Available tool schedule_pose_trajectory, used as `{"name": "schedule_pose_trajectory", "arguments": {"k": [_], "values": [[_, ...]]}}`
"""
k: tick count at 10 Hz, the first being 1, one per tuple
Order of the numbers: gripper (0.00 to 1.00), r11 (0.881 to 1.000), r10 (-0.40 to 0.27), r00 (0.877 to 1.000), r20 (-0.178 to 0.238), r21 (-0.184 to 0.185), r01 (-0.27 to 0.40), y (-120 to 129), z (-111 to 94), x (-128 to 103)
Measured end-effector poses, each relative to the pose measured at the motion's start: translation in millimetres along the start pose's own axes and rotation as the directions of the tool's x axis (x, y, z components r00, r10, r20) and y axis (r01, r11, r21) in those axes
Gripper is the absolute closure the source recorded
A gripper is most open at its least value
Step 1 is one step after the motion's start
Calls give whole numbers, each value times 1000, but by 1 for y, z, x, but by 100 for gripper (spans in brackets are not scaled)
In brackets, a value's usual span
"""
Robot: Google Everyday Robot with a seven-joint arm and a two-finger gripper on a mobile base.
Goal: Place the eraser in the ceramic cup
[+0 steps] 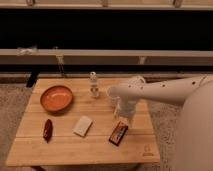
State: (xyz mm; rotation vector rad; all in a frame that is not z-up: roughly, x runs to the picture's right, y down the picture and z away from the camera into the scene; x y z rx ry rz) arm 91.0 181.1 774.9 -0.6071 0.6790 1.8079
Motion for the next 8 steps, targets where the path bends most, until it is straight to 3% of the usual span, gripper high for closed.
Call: {"name": "schedule_pose_trajectory", "arguments": {"k": [2, 4, 6, 8], "values": [[36, 1000, 0, 1000, 2, 5, 0, 0, 1, 0], [36, 998, 10, 998, 57, 66, -14, -4, 14, 12], [36, 996, 13, 996, 86, 90, -20, -5, 26, 21], [36, 995, 23, 996, 90, 95, -31, -7, 34, 23]]}}
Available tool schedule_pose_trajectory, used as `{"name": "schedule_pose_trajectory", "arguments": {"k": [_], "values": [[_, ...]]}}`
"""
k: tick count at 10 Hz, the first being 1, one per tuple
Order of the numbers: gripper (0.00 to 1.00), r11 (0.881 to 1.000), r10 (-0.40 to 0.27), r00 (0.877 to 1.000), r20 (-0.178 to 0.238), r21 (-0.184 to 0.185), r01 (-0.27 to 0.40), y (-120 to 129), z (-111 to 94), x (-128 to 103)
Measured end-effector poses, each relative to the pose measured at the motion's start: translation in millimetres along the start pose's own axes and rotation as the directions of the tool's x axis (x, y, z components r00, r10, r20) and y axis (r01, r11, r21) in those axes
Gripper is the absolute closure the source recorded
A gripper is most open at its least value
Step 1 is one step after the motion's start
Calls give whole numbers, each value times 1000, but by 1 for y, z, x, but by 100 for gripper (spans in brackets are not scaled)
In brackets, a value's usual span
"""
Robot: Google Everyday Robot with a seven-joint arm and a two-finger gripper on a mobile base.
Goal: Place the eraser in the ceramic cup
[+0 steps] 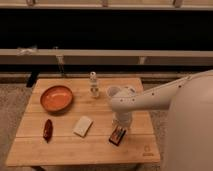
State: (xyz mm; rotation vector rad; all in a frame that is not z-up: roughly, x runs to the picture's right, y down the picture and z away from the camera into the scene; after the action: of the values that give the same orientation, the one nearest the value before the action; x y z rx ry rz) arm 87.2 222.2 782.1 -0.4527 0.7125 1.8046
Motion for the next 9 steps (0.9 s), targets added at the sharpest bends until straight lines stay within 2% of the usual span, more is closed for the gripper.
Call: {"name": "schedule_pose_trajectory", "arguments": {"k": [2, 4, 8, 9], "values": [[36, 1000, 10, 1000, -2, 11, -10, 0, 11, -1], [36, 1000, 22, 1000, -17, 4, -22, -1, 20, -5], [37, 999, 41, 998, -56, -28, -43, 2, 38, -13], [41, 998, 44, 997, -60, -36, -46, 2, 40, -13]]}}
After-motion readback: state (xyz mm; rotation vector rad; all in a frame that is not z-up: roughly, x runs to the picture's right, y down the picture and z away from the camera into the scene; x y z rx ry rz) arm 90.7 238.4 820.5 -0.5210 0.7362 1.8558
